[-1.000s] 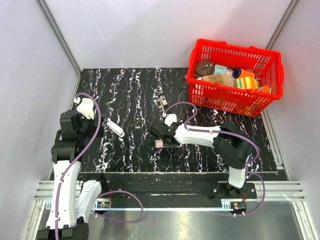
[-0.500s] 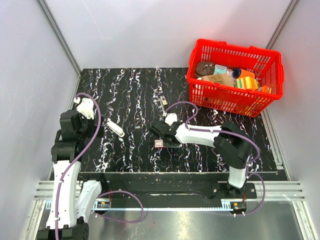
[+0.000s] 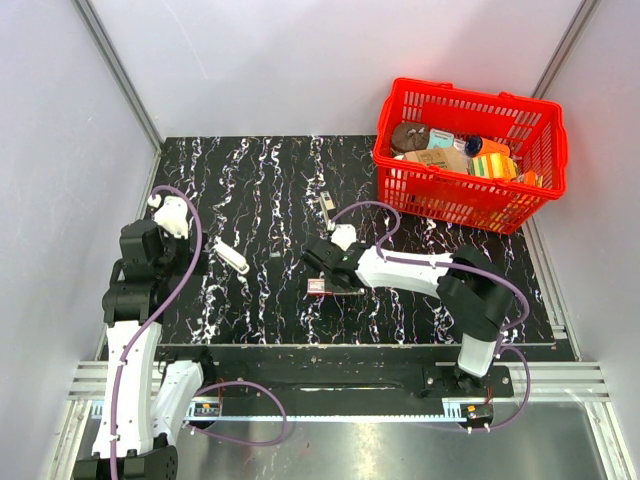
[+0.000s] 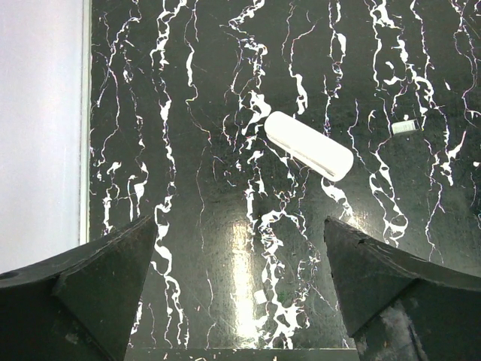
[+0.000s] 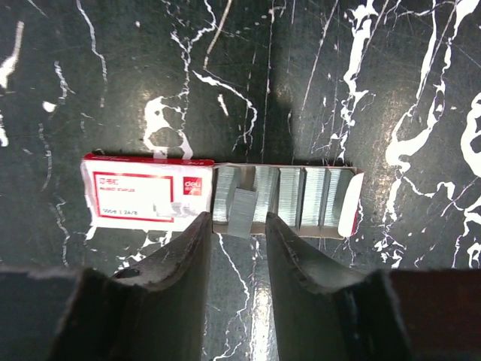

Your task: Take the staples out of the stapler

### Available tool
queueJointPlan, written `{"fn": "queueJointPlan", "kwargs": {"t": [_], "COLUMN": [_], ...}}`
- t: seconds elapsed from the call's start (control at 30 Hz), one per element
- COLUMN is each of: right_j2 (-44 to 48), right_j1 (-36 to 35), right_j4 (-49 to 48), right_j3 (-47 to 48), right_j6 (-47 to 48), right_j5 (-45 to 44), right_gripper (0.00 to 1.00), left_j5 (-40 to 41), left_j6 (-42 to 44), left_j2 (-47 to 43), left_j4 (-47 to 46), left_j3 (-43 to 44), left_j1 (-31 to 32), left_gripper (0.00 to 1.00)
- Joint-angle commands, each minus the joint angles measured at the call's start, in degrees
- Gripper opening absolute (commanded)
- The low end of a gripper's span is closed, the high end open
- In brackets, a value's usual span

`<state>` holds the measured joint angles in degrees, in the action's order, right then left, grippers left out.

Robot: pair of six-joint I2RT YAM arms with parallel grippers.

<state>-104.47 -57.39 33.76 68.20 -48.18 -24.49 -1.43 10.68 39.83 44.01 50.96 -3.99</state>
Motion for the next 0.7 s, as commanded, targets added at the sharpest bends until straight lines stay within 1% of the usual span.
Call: {"fn": "queueJointPlan", "kwargs": {"t": [0.0, 0.17, 0.23, 0.27, 0.3, 0.4, 0.57, 0.67], "right_j2": [4.79, 5.24, 5.06, 4.54, 4.01, 1.9, 3.56, 3.66], "right_j1": [0.43, 0.43, 0.43, 0.43, 0.43, 0.43, 0.43, 0.43], "right_j4": [-2.12, -1.94, -2.47, -2.82, -2.65, 0.51, -0.97, -1.06], "right_j3": [0.79, 2.02, 2.81, 3.42, 4.3, 6.76, 2.38, 1.32], "right_j6": [0.37, 0.81, 1.25, 1.95, 2.39, 2.31, 0.64, 0.46], "right_j5": [1.2, 1.03, 0.67, 0.59, 0.41, 0.49, 0.5, 0.58], "right_gripper": [0.39, 0.32, 0.26, 0.26, 0.23, 0.17, 0.12, 0.1], "left_j5": [-1.47, -2.26, -2.61, -2.87, -3.22, -3.84, -6.13, -6.65], "left_j6": [-0.22, -0.04, 0.31, 0.48, 0.57, 0.92, 1.8, 1.89], "left_j2": [-0.28, 0.15, 0.42, 0.51, 0.94, 2.26, 4.81, 6.13], "left_j4": [-2.0, -2.0, -2.26, -2.52, -2.79, -3.4, -4.72, -5.16], "left_j3": [0.02, 0.02, 0.02, -0.07, -0.07, -0.07, -0.51, -0.07], "left_j1": [-0.32, -0.32, -0.23, -0.23, -0.23, -0.23, -0.23, -0.23], "left_gripper": [0.99, 0.99, 0.99, 0.99, 0.99, 0.99, 0.99, 0.99]}}
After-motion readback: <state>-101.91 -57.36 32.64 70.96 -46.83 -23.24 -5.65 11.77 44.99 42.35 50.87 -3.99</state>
